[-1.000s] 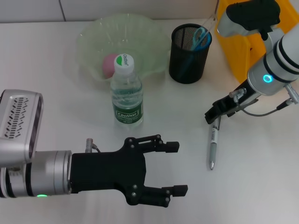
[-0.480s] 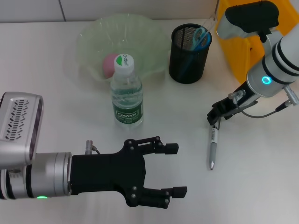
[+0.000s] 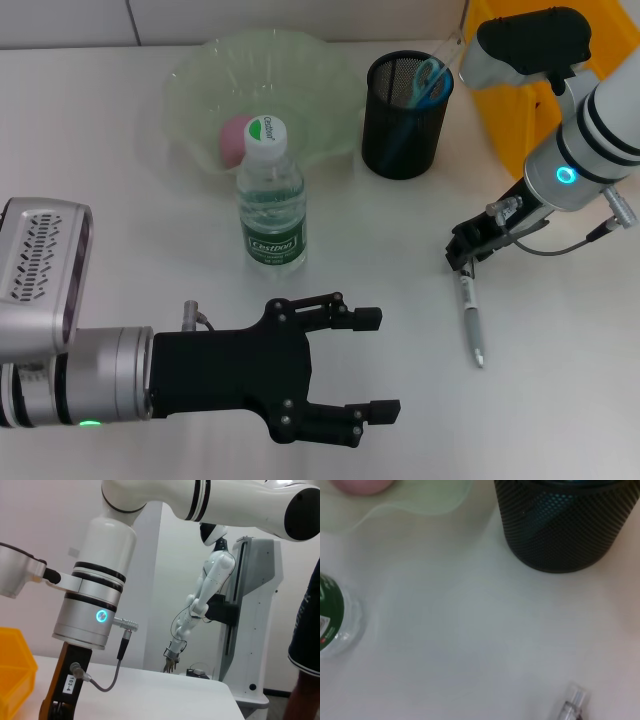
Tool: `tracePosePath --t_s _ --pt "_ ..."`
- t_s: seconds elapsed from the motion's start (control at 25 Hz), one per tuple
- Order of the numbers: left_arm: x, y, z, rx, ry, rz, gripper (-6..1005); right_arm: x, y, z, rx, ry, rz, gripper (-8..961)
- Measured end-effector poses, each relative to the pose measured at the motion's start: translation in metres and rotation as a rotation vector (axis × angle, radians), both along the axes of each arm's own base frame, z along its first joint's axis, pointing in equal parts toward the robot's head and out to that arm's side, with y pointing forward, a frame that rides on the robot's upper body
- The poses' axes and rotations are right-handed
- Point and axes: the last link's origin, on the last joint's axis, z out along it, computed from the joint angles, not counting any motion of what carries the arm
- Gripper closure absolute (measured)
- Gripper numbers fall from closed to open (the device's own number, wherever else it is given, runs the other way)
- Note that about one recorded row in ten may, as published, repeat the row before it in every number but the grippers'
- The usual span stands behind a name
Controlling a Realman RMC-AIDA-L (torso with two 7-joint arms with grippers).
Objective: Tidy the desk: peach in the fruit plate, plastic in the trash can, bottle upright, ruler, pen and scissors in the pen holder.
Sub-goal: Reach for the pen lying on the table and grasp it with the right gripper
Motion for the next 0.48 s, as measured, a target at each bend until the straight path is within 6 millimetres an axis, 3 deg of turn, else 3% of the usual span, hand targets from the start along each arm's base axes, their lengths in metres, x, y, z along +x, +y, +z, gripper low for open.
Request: tracePosePath --t_s 0.12,0.2,0.48 --pt "0.0001 0.0002 0.0000 0.000 0.000 -0.001 157 0.0003 -0.0002 -0.0001 -0.001 -0.001 0.000 533" --pt "0.0002 0.0003 0.0000 0.000 0.000 -0.001 157 0.0008 -0.0003 -0.0003 -0.002 -0.001 -0.002 697" --pt "0.0006 0.0007 -0.0001 -0.001 0.000 -0.002 157 0.0014 -0.0008 0.0001 -0.005 -0.003 -0.004 702"
